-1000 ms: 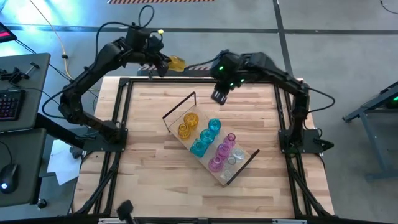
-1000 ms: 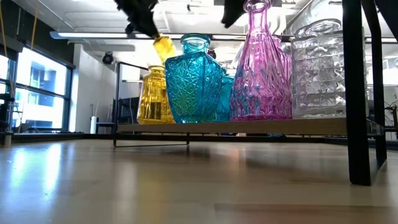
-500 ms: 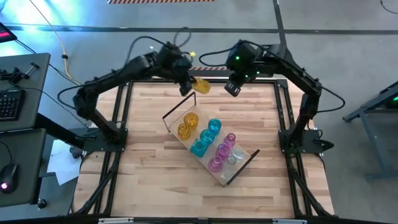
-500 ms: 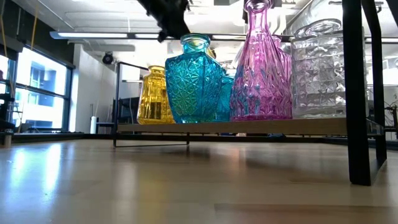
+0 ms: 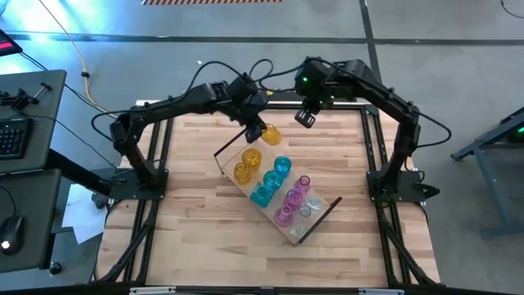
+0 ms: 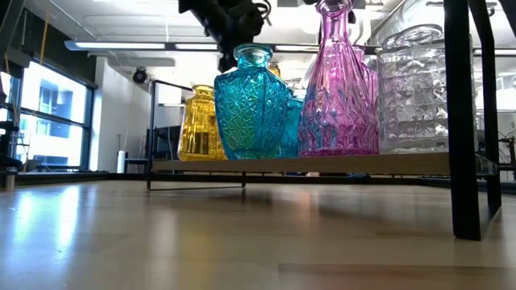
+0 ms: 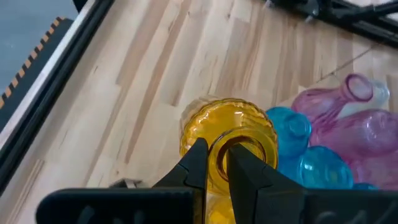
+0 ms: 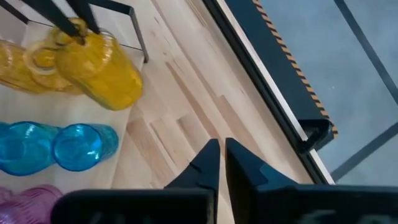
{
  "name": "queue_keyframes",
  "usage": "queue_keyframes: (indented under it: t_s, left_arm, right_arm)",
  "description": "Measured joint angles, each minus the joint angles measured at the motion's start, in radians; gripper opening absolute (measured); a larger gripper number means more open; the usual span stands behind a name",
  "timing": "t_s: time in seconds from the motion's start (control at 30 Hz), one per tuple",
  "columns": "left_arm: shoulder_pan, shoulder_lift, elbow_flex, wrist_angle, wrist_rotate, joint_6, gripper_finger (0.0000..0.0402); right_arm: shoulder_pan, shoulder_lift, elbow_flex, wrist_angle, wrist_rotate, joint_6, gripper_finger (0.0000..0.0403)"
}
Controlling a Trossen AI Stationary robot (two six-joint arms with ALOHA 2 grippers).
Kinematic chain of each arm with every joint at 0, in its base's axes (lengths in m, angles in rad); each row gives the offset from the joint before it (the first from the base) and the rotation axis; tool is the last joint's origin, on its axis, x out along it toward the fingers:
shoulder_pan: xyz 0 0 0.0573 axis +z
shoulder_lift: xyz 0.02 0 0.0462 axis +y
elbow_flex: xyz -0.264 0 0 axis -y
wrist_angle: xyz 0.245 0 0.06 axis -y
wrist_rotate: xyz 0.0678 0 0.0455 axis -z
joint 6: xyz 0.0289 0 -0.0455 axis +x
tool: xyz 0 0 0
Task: Sort vases onto shelf
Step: Put the yellow crystal vase on the shelf
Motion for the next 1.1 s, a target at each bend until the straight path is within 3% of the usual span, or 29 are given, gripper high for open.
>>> queue_keyframes:
  t_s: [0.3,0.5,0.73,1.1]
  left_arm:
    - [0.007,0.003,0.0,-0.049,-0.031,0.041,0.0022]
    - [0.003,0.065,0.0,-0.067,-0.027,0.045,0.0022]
    - [-0.008,0.089,0.0,-0.052,-0.028,0.049,0.0023]
    - [0.0,0.089,-0.001,-0.059,-0.031,0.054,0.0024]
  right_arm:
    - [-0.035,0.0,-0.012,0.053,-0.17,-0.016,0.0]
    - [-0.058,-0.001,-0.03,0.078,-0.198,-0.025,0.0]
    - [-0.119,-0.006,-0.248,0.196,-0.337,-0.043,0.0]
    - [-0.186,-0.014,-0.584,0.58,-0.63,0.005,0.0]
